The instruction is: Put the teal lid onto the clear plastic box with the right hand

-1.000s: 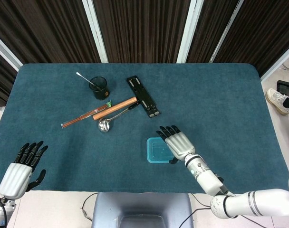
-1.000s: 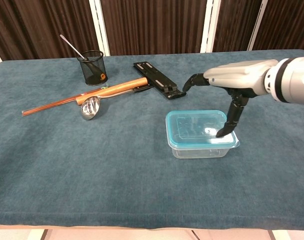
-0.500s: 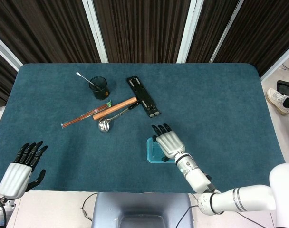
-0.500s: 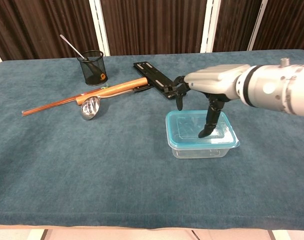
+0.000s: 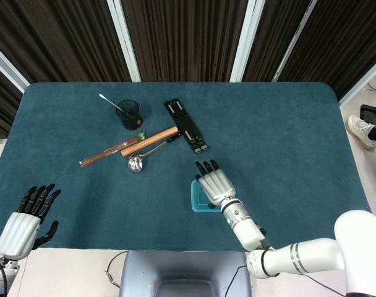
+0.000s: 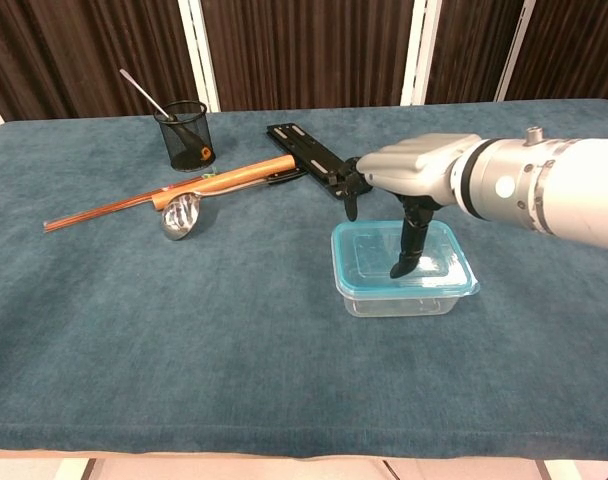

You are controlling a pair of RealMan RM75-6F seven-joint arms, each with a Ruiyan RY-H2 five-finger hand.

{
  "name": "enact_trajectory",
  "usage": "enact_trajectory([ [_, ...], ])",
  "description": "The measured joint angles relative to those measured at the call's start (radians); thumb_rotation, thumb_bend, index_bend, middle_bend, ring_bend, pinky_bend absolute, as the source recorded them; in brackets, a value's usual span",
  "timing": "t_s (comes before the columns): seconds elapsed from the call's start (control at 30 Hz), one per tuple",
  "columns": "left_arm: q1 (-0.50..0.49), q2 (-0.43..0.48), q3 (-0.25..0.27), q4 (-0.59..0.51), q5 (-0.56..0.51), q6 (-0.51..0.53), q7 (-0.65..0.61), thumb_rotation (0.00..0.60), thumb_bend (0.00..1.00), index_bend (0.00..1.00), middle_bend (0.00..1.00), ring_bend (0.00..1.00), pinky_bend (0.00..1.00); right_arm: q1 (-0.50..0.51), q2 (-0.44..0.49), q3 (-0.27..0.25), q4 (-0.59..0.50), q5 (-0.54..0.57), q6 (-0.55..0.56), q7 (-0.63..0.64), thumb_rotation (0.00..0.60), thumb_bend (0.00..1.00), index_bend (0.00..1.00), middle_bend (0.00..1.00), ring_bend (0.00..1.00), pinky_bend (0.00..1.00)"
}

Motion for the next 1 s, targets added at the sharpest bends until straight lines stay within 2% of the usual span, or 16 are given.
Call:
enact_trajectory([
  [1.0,-0.001,-0.001,0.0,0.001,0.002,0.002,-0.004,0.6,0.44,0.0,0.0,0.0,0.06,0.0,-0.011,-0.018,0.021,-0.002,-0.01,0.005,0.6,0.19,0.47,0.08,0.05,0.08],
])
